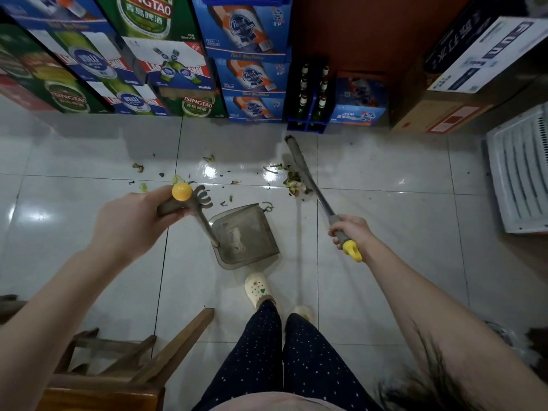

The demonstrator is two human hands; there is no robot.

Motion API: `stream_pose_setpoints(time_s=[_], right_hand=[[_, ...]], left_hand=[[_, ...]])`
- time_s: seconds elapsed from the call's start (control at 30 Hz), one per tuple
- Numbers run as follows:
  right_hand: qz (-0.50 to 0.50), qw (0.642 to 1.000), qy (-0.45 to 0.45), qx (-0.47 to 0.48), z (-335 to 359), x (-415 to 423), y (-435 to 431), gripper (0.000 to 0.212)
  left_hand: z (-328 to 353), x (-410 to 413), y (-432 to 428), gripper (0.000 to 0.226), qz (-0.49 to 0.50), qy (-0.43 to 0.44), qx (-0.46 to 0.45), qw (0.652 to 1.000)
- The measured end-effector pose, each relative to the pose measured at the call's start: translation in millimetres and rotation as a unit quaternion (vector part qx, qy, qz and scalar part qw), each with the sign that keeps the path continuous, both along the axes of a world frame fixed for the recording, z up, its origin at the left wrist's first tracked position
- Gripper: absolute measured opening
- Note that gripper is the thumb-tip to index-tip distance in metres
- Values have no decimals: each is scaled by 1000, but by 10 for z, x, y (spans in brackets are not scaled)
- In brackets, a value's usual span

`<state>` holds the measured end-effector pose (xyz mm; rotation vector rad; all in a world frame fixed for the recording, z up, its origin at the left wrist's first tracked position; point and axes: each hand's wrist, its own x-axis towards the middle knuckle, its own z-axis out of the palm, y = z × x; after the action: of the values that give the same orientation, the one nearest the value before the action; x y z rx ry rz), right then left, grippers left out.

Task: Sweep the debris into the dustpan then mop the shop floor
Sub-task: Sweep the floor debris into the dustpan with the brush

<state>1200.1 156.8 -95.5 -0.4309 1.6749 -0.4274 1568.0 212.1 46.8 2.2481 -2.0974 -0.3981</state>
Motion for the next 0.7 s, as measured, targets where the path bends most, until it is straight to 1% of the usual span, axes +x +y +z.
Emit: stream_pose_setpoints(time_s=[0.13,0.2,0.27,0.43,0.53,0.7], right_hand=[[0,1000,13,-7,91,-66,-176,35],[-2,1000,29,-5,87,-119,-262,48],[-16,999,30,1,92,-169,-315,54],[-1,999,49,-1,107,-276,-408,45],[11,998,56,5,69,-382,-488,43],[55,996,71,15,-3,-536,-676,29]], left_hand=[[0,60,-152,32,-9,10,-6,1000],[23,46,-206,31,-8,12,-11,1000],[47,17,-249,30,1,19,-16,1000],[100,-82,-350,26,32,32,-12,999],[149,-176,-427,26,51,27,-15,998],[253,-406,-479,29,87,18,-19,996]])
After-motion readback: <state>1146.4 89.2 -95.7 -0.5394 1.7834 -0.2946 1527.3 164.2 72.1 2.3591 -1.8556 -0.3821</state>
